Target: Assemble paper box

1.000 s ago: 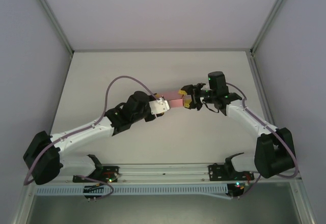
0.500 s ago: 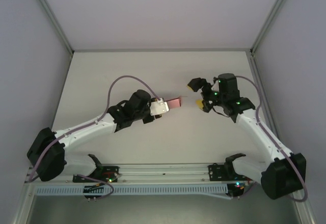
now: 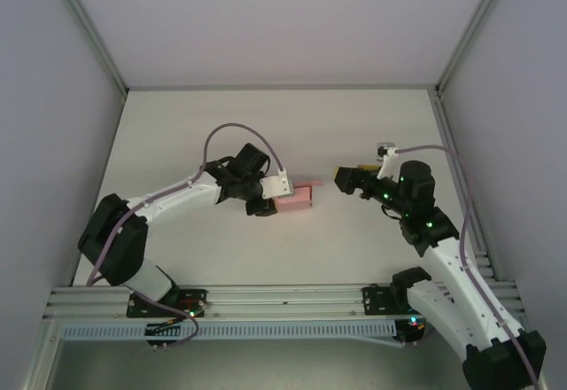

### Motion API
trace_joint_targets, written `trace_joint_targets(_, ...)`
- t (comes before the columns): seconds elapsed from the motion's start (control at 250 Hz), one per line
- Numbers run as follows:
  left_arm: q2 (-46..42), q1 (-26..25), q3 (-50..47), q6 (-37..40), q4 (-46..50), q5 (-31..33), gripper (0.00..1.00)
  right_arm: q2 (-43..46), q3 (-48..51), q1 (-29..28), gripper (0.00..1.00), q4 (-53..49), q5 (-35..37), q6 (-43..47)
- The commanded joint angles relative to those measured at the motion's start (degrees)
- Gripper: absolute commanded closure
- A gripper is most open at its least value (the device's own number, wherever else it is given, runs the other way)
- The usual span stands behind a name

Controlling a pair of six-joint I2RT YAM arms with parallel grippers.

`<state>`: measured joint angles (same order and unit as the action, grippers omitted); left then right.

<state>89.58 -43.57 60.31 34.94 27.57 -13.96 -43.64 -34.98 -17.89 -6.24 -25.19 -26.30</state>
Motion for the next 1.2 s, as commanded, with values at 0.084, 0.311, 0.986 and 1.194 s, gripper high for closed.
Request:
trace_joint_targets(0.084,5.0,0.9,3.8,1.0,4.1,-3.7,0.55,-9.8,-3.9,-0.8,0.1,-3.5,-5.8,12.5)
trace_joint_targets(0.311,10.1,0.9,8.3,0.6,6.3,-3.2,0.43,-17.7,-6.4,-3.9,0.19,-4.0,-7.1,24.0)
trace_joint_targets(0.986,9.6,0.9,8.9,-0.1,6.6,-2.9,0.43,-30.3,-15.6,-6.7,0.58,-13.5,-2.3,36.6)
trace_joint_targets(1.194,9.4,0.8,8.8,0.1,6.7,-2.9,0.43,-31.6,-15.7,-6.8,0.58,-13.7,-1.1,36.8)
